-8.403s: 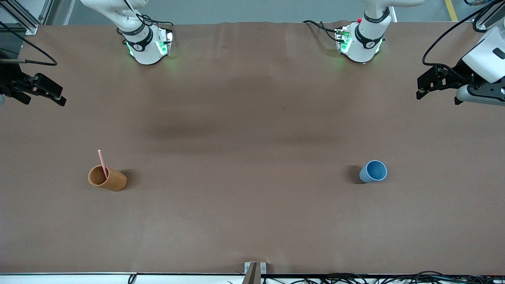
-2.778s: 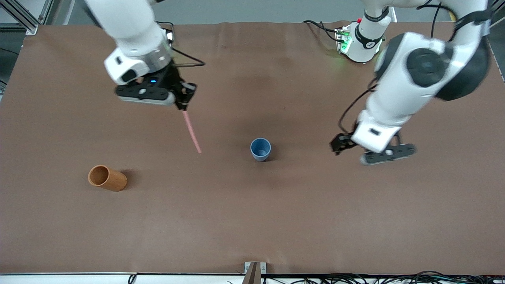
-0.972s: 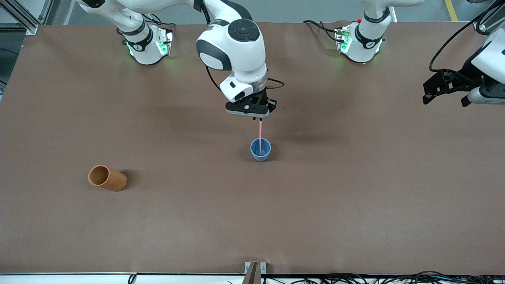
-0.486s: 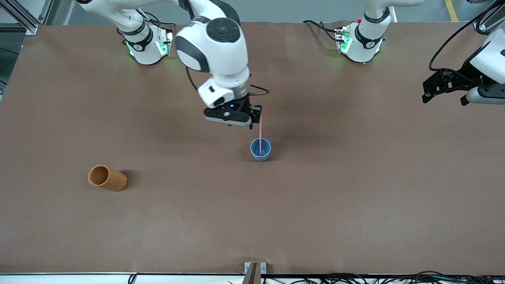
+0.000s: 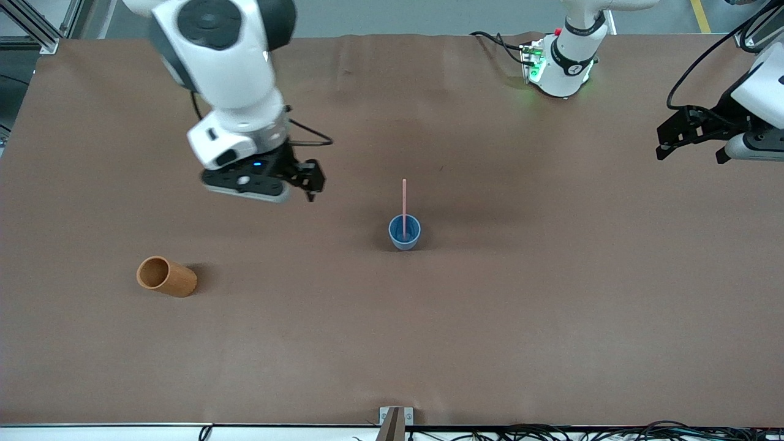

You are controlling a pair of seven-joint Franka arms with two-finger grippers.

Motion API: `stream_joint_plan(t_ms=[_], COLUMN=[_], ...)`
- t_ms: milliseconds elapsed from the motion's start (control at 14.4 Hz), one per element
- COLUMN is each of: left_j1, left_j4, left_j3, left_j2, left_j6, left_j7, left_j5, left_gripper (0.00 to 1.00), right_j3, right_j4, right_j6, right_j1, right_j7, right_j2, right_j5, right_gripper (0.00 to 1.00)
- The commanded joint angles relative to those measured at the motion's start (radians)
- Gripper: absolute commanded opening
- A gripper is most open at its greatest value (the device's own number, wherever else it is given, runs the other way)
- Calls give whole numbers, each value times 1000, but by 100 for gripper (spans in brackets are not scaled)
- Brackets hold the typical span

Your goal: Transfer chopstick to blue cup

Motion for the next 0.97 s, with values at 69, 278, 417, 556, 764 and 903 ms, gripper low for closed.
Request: stream_joint_plan(t_ms=[69,278,417,556,764,903], left_j1=[2,7,7,7,5,5], left_j4=[26,26,26,27,27,27], left_j3=[-24,-18,-18,-18,-20,-20], left_j2=[6,6,7,6,6,7], left_j6=[-20,-43,-43,-43,-43,-43], left_j7=[3,5,3,3,3,3], left_j5=[2,-10,-10,-10,-10,-10], left_gripper=[100,100,100,100,100,100], right_j3=[-147,-222,-297,-357,-466,-493], right_j4=[-37,-48,-78,-196,-298,-278], right_j6=[-101,-170,-201,-190,-146,-143], right_j1=[-2,-7,-6,-4,-7,-19], right_j7=[-205,-338,-412,-441,-618,-676], right_j2=[-143,-213,-269,-365,-422,-409], right_j5=[81,84,122,138,213,213], right_gripper=[100,100,100,100,100,100])
